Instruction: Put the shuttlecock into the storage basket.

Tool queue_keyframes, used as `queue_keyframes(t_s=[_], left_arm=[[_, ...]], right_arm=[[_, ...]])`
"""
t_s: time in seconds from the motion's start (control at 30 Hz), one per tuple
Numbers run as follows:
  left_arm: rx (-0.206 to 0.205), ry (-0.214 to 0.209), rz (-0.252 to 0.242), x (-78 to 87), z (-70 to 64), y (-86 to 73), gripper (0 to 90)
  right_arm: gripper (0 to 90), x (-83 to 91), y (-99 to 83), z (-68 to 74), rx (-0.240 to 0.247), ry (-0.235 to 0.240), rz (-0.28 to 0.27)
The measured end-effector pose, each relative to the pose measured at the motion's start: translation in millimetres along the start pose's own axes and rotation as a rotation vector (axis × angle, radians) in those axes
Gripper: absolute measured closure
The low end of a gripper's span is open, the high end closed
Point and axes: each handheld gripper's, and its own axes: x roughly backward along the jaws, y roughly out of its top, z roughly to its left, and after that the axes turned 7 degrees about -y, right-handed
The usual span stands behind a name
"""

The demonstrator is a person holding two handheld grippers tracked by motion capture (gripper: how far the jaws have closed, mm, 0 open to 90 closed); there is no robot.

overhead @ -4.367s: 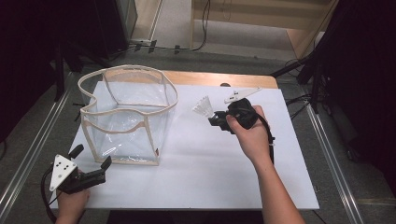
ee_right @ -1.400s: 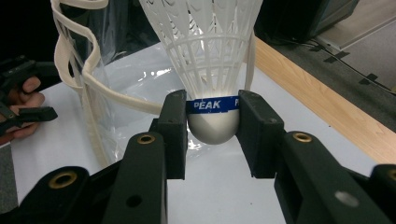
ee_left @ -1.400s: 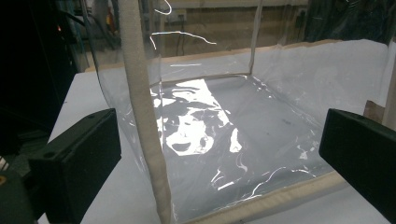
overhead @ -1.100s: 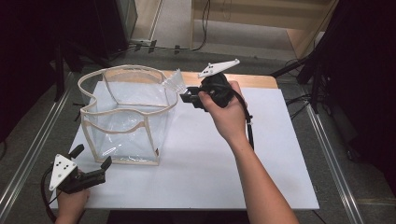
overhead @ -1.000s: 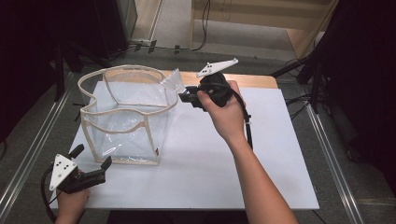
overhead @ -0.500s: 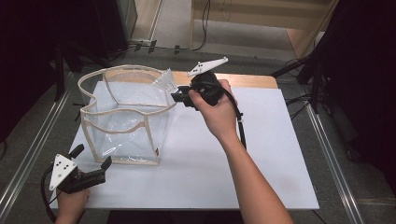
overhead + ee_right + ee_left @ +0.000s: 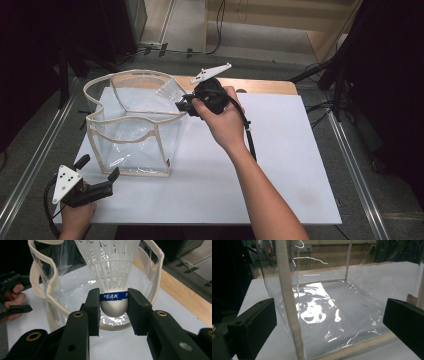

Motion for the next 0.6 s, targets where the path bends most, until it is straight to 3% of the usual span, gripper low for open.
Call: queue_keyframes(t_s=[0.13,0.2,0.27,0.47,0.6], left_arm=[[0.002,0.002,0.0,0.1,0.2,0.0,0.0],[0.003,0.002,-0.001,0.0,0.0,0.0,0.0],[0.003,0.002,-0.001,0.0,0.1,0.0,0.0],[0.001,0.0,0.0,0.0,-0.1,0.0,0.0],[0.002,0.0,0.001,-0.1,-0.2,0.0,0.0]], right_arm=[[59.7,-4.6,-0.5,1.8,0.008,-0.009,0.0],[43.5,-3.9,-0.7,1.5,-0.003,0.014,-0.016],[33.2,-2.2,-1.0,1.2,0.006,0.027,-0.022],[11.9,5.7,-5.5,4.1,0.03,-0.024,-0.048],[5.8,11.2,-9.9,2.8,0.009,-0.033,-0.072]])
